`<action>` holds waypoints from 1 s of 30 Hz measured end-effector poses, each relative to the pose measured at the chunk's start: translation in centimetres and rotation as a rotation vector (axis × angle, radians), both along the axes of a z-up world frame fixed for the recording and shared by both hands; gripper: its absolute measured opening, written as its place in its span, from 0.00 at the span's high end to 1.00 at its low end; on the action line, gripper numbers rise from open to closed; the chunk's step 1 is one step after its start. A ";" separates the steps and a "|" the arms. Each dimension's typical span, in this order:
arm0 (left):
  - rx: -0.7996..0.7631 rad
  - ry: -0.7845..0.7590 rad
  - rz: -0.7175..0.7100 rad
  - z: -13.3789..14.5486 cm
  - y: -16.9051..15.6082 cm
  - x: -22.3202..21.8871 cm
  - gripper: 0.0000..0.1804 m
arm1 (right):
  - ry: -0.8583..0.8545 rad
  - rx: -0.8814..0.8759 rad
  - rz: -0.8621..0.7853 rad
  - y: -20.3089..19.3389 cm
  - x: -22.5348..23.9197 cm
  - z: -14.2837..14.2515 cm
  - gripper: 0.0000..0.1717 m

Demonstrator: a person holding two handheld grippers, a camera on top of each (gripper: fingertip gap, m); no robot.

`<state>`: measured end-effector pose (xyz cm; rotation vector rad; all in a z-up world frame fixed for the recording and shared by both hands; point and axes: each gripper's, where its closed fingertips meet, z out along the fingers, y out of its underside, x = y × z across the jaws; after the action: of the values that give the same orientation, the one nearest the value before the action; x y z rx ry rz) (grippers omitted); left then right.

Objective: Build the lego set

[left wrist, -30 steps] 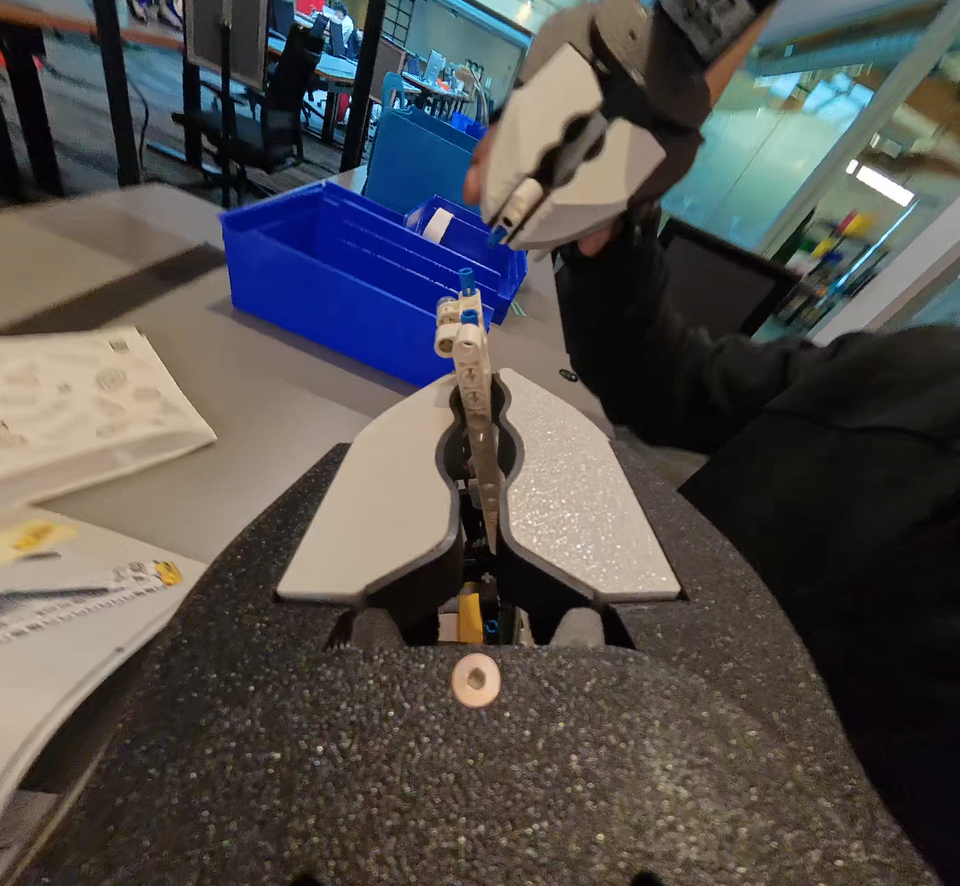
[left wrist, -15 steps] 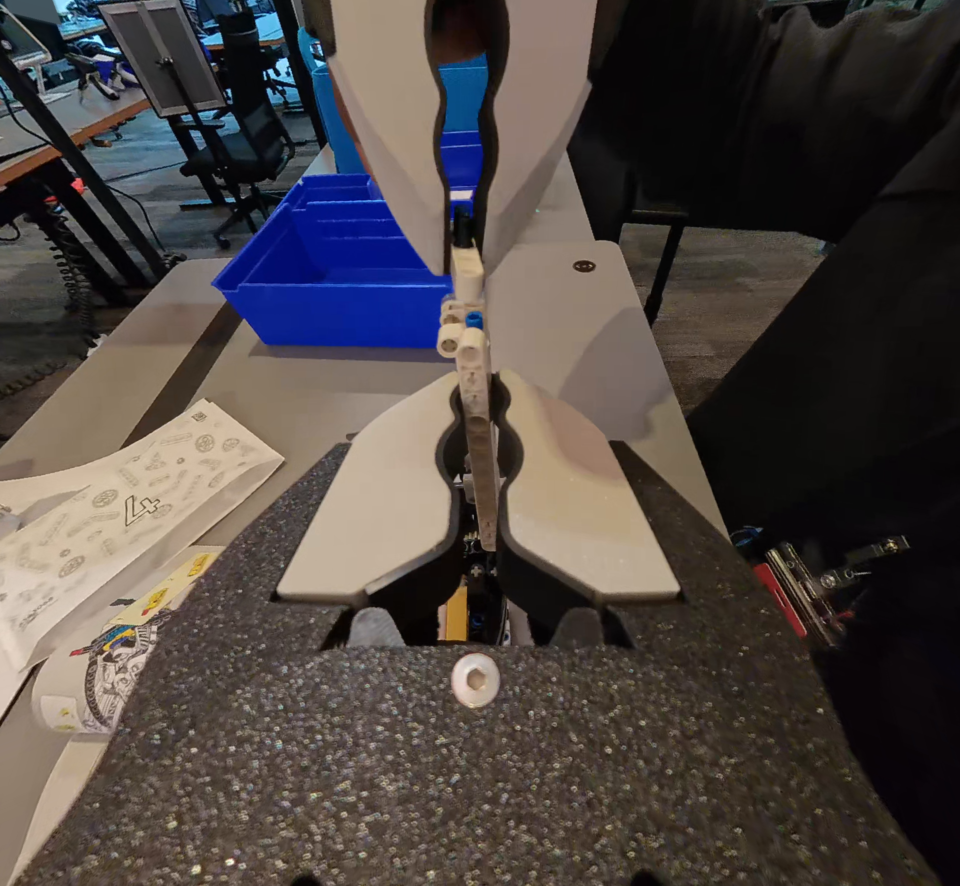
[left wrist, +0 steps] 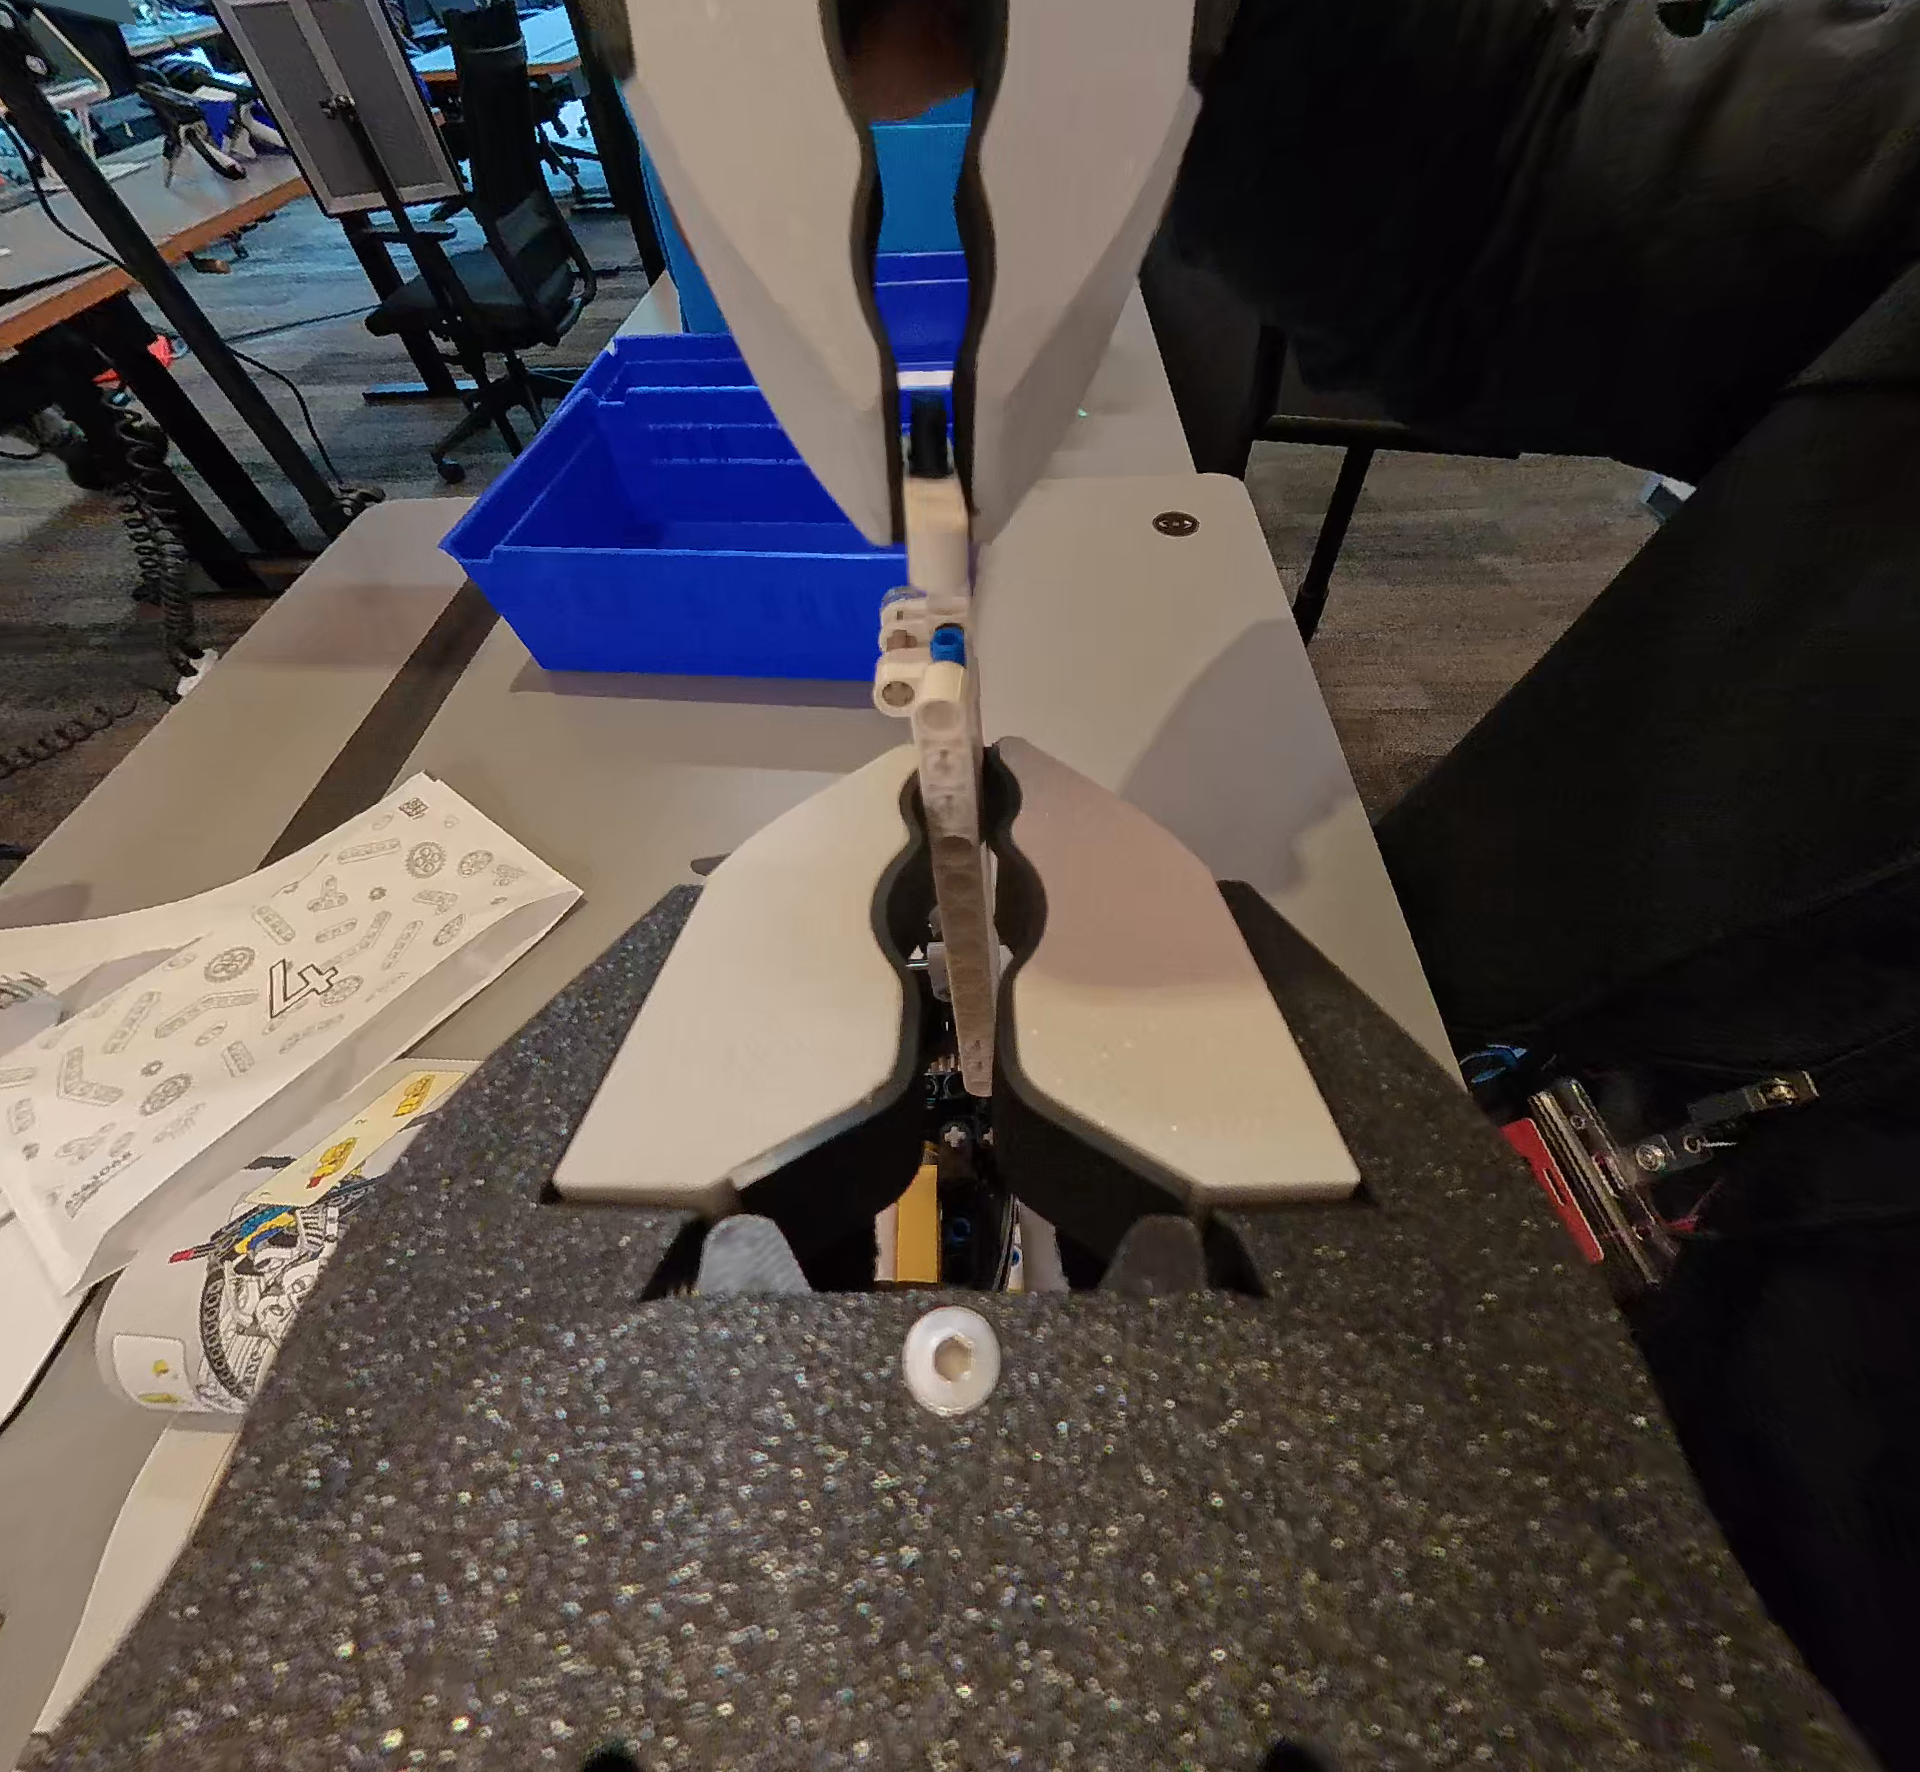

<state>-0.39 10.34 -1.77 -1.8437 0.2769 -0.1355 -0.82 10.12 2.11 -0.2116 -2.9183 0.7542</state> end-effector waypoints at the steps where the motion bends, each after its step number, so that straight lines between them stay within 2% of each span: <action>1: -0.001 -0.001 -0.001 0.0 0.1 0.0 0.96 | -0.009 0.006 -0.002 0.0 0.0 -0.3 0.96; 19: 0.015 -0.048 0.016 -0.2 0.5 -1.0 0.96 | -0.123 -0.072 -0.049 0.5 -0.9 -1.3 0.96; 30: 0.044 -0.029 0.034 -0.2 0.8 -1.8 0.94 | -0.092 -0.053 -0.035 0.7 -1.8 -1.7 0.96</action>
<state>-2.16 11.17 -1.96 -1.8002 0.2265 -0.1312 -2.61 10.85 0.39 -0.3101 -2.9736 0.8382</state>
